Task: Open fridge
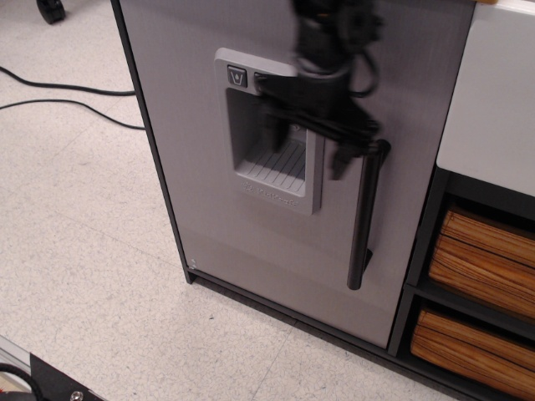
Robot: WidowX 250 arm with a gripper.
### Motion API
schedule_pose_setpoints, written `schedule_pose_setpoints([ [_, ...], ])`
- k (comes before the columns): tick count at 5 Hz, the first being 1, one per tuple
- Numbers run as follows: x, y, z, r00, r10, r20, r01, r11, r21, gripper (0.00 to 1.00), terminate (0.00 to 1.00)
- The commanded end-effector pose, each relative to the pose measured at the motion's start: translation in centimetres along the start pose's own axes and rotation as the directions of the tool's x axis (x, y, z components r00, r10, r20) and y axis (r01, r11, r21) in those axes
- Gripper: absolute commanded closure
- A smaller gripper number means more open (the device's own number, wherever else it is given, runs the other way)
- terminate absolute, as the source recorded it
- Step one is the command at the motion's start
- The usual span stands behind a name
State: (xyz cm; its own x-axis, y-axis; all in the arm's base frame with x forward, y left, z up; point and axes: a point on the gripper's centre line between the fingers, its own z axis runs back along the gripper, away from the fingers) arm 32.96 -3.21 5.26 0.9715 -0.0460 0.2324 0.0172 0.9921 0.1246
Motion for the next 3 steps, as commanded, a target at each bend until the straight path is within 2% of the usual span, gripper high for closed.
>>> schedule_pose_setpoints([
  [1, 2.5, -2.7, 1.8, 0.996, 0.004, 0.091, 0.001, 0.999, -0.053, 0.0, 0.0],
  [3, 2.4, -3.0, 0.6, 0.987, 0.011, 0.158, -0.01, 1.0, -0.007, 0.0, 0.0],
])
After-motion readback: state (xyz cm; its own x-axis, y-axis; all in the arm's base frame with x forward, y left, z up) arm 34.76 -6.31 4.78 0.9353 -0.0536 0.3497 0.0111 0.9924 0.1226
